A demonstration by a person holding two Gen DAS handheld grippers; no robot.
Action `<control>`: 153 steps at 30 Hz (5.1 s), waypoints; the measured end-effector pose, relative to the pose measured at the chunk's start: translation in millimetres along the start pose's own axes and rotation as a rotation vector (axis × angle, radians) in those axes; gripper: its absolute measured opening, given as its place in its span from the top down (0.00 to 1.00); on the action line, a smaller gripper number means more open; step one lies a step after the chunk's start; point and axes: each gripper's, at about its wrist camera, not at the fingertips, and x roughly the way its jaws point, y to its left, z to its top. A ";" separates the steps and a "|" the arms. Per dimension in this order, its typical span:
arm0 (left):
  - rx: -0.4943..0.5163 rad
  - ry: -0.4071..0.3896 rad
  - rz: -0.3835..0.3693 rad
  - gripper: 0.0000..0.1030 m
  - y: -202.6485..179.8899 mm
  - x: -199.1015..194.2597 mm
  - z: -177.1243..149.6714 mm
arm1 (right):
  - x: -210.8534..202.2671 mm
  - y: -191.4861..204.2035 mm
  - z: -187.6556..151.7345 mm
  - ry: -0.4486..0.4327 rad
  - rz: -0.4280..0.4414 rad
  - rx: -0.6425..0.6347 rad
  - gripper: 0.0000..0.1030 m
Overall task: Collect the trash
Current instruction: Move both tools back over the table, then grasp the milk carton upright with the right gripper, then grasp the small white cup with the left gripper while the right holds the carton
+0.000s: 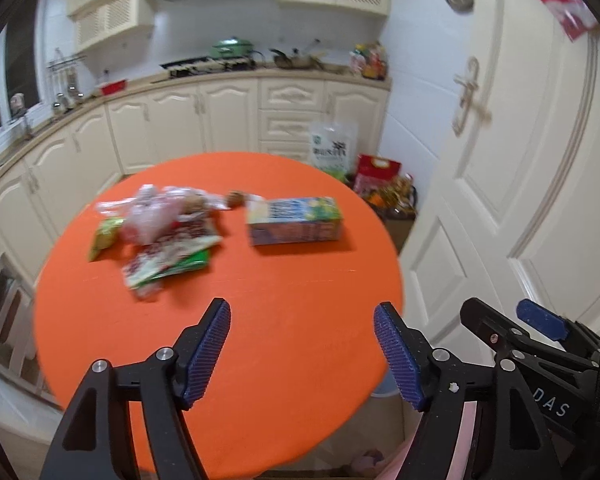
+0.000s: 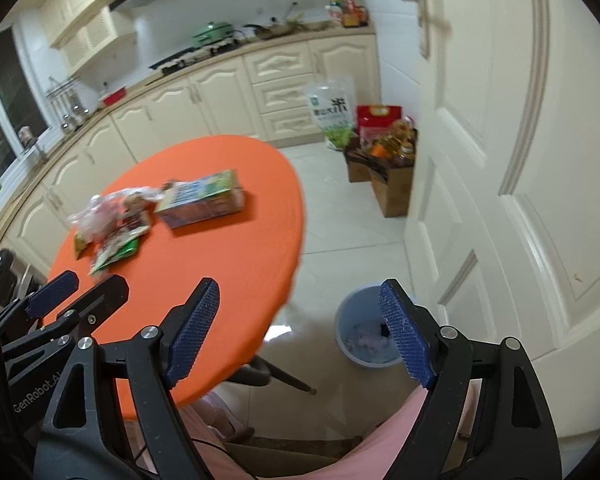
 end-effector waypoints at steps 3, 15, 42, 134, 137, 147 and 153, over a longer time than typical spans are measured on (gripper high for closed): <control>-0.034 -0.021 0.015 0.30 18.2 -23.4 -9.5 | -9.1 19.1 -5.5 -0.021 0.015 -0.018 0.11; -0.123 -0.015 0.114 0.23 64.8 -53.8 -17.2 | 0.7 68.9 -9.6 -0.004 0.062 -0.051 0.00; -0.300 0.221 0.227 0.23 162.0 84.1 50.8 | 179.2 126.8 101.2 0.199 0.068 -0.613 0.00; -0.230 0.386 -0.066 0.82 70.8 200.9 117.7 | 197.7 50.6 110.3 0.245 0.196 -0.171 0.55; -0.212 0.371 -0.051 0.82 71.8 193.5 105.1 | 190.0 58.5 101.7 0.244 0.189 -0.193 0.55; -0.195 0.389 -0.022 0.74 61.1 199.9 99.6 | 185.1 65.1 90.4 0.270 0.166 -0.195 0.55; -0.125 0.369 0.020 0.75 46.6 202.4 93.2 | 186.3 60.9 85.1 0.286 0.166 -0.174 0.55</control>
